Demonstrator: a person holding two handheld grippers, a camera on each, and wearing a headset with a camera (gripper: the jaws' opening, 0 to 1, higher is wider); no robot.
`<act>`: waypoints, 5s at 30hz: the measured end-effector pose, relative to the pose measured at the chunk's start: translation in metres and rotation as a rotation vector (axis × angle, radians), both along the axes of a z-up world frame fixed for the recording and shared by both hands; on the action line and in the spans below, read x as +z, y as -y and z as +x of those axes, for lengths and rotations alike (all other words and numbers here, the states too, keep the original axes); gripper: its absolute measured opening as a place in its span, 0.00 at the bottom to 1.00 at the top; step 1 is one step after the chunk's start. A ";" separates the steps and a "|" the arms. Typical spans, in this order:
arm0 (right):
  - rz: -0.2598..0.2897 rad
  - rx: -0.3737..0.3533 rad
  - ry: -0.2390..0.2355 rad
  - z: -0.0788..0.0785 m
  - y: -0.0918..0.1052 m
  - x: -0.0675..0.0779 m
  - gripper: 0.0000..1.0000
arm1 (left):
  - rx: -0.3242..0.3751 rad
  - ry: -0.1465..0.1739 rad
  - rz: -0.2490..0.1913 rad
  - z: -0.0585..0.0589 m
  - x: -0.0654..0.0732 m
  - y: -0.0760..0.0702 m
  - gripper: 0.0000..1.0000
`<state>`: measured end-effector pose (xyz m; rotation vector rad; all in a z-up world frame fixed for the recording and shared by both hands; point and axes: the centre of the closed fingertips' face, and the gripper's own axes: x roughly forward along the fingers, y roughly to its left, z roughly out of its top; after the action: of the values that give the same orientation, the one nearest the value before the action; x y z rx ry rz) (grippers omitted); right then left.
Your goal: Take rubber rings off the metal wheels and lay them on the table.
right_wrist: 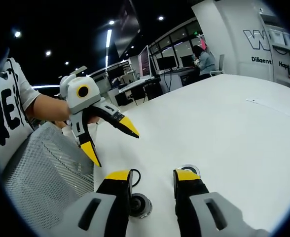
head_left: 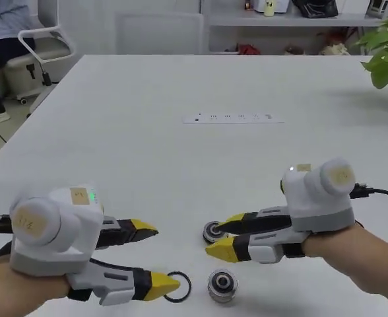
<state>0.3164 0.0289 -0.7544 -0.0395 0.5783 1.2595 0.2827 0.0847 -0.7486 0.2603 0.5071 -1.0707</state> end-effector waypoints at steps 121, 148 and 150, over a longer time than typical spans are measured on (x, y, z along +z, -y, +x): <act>-0.172 -0.016 0.108 0.031 0.022 -0.054 0.12 | 0.020 -0.008 0.050 0.076 -0.043 0.073 0.13; -0.102 -0.134 -0.055 0.038 0.030 -0.051 0.00 | 0.035 0.025 0.077 0.075 -0.044 0.072 0.13; -0.091 -0.141 -0.067 0.038 0.031 -0.050 0.00 | 0.037 0.027 0.079 0.075 -0.044 0.072 0.12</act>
<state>0.3546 -0.0018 -0.8042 -0.0318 0.6848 1.1001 0.3575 0.0130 -0.7928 0.3330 0.5287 -1.0115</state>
